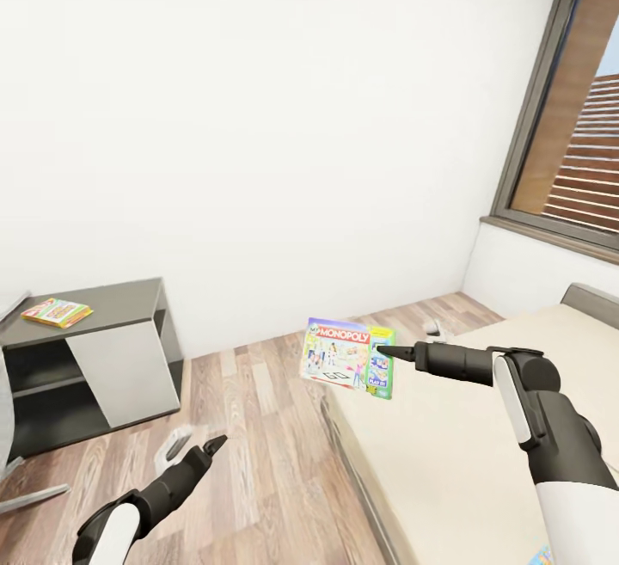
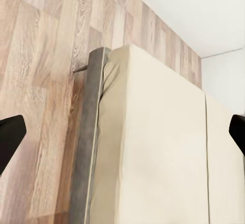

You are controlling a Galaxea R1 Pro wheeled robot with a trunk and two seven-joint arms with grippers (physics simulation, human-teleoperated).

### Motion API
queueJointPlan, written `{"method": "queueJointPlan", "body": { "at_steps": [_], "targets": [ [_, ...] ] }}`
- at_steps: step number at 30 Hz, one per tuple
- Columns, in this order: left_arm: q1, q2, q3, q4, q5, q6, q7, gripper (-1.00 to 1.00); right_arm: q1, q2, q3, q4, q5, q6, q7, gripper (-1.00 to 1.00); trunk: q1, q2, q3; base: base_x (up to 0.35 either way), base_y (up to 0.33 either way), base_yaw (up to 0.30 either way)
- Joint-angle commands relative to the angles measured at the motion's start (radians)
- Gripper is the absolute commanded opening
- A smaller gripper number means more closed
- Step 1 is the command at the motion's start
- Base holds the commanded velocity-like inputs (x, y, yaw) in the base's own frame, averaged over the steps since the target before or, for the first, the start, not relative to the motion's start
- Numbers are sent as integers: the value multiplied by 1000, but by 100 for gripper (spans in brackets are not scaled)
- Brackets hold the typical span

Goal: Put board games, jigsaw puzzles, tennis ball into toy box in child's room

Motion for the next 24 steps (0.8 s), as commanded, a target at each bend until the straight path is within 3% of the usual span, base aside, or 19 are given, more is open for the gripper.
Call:
{"method": "queueJointPlan", "body": {
  "at_steps": [1, 11, 24],
  "targets": [
    [-1, -1, 2, 0, 4, 7, 0, 100, -1, 0, -1, 0, -4, 6, 0, -100, 1, -2, -1, 0, 0, 222],
    [4, 0, 1, 1, 1, -33, -5, 100, 0, 0, -2, 0, -5, 6, 0, -100, 1, -2, 6, 131, 0, 181],
    [17, 2, 2, 3, 4, -57, -12, 100, 1, 0, -1, -3, -4, 6, 0, -100, 1, -2, 7, 305, 61, 24]
  ]
}}
